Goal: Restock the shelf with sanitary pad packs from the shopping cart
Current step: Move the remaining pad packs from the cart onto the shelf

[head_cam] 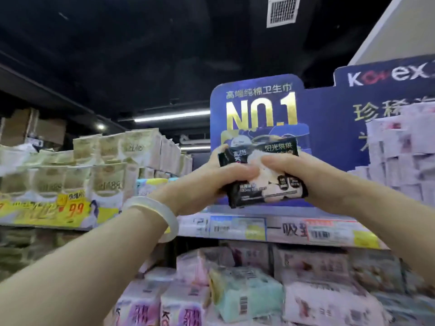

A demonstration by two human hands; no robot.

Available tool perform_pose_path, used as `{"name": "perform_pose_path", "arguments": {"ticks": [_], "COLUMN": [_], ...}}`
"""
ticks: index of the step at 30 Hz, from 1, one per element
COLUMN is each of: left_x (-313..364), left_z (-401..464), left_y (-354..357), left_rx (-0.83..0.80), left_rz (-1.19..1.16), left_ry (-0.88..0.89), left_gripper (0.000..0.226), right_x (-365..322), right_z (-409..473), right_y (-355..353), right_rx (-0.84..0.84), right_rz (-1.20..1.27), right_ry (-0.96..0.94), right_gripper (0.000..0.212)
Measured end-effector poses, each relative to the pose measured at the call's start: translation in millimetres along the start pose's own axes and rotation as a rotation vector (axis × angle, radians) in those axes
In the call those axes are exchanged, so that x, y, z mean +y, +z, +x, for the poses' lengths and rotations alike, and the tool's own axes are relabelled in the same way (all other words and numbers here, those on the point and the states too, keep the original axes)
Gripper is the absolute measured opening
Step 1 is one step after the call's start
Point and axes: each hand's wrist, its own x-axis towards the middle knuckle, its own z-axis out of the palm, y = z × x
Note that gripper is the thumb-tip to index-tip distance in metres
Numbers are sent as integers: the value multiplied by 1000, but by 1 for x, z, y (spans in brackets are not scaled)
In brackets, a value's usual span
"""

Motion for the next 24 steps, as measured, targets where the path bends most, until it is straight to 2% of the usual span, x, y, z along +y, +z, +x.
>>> {"name": "perform_pose_path", "arguments": {"ticks": [1,2,3,5,7,8,10,13,17,18,20,21,22,24], "left_x": [-2,-8,-12,-20,-26,-29,-37,-39,-33,-33,-35,-36,-35,-27], "left_z": [10,21,30,46,58,63,73,84,102,107,115,118,119,116], "left_y": [-11,-23,-31,-42,-45,-45,-46,-50,-50,-51,-52,-54,-54,-53], "left_rx": [-7,-25,-38,-66,-72,-73,-98,-170,-262,-288,-322,-331,-340,-366], "left_rz": [45,81,100,111,134,163,269,350,462,507,578,592,608,629], "left_ry": [-18,-32,-41,-66,-86,-93,-136,-235,-318,-341,-414,-447,-471,-509], "left_gripper": [95,99,102,93,76,75,77,65,36,48,84,94,97,86], "right_x": [2,5,9,20,27,30,35,45,52,54,57,57,59,59], "right_z": [13,22,30,40,45,47,51,54,55,56,56,56,56,57], "right_y": [1,2,1,-3,-12,-17,-23,-26,-28,-30,-34,-35,-38,-42], "right_rx": [3,11,21,71,157,177,164,127,88,87,26,2,-9,-10], "right_rz": [14,40,62,76,77,57,-3,51,34,27,-3,-25,-40,-55], "right_ry": [-3,8,38,91,166,194,264,362,381,395,416,423,425,417], "right_gripper": [28,30,38,58,97,107,113,103,59,56,48,44,44,52]}}
